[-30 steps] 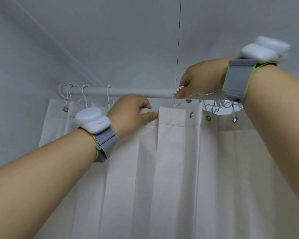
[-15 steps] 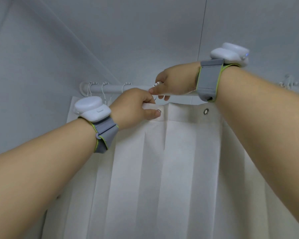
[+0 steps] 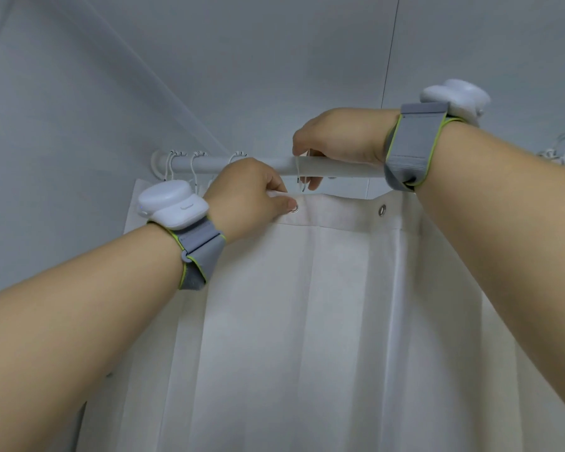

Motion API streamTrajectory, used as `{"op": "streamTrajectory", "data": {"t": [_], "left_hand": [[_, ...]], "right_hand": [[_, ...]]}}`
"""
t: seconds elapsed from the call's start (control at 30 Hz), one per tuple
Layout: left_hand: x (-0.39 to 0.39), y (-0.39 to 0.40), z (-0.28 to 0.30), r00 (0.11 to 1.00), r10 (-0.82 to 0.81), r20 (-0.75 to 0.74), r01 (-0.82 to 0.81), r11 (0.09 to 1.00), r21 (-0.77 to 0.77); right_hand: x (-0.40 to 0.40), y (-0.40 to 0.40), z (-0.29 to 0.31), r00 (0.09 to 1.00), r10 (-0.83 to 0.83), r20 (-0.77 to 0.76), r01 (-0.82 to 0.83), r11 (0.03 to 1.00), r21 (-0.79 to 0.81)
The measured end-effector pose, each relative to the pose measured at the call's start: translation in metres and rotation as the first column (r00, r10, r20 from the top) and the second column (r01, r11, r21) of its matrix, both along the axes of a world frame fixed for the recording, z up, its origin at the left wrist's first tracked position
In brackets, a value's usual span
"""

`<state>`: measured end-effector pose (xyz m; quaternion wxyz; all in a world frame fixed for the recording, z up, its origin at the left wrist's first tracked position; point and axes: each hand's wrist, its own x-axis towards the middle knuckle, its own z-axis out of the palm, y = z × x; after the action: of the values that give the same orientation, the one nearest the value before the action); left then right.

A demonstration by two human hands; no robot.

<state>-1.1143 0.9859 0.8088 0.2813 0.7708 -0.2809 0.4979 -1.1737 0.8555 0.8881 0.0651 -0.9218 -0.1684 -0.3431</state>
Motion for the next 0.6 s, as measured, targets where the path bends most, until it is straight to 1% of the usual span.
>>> {"op": "streamTrajectory", "data": {"t": [0.17,0.23,0.33,0.47,0.6], "left_hand": [[0.002,-0.012,-0.003,0.999,0.045,0.001,-0.044,0.989,-0.141],[0.003,-0.017,-0.004,0.999,0.041,0.000,-0.040,0.984,-0.171],[0.006,-0.023,-0.007,1.000,-0.025,0.007,0.026,0.980,-0.197],[0.009,-0.024,-0.010,0.993,-0.116,-0.002,0.112,0.963,-0.246],[0.001,-0.021,-0.007,0.967,-0.251,-0.048,0.236,0.950,-0.206]], "right_hand": [[0.000,0.007,-0.002,0.999,-0.008,-0.033,0.009,1.000,0.026],[-0.003,0.008,-0.002,1.000,-0.007,-0.025,0.008,1.000,0.018],[-0.006,0.007,-0.004,1.000,-0.016,-0.004,0.016,0.999,0.040],[-0.004,0.010,-0.004,0.999,0.037,-0.030,-0.035,0.997,0.070],[-0.007,0.010,-0.002,1.000,-0.011,0.018,0.011,0.999,0.050]]}}
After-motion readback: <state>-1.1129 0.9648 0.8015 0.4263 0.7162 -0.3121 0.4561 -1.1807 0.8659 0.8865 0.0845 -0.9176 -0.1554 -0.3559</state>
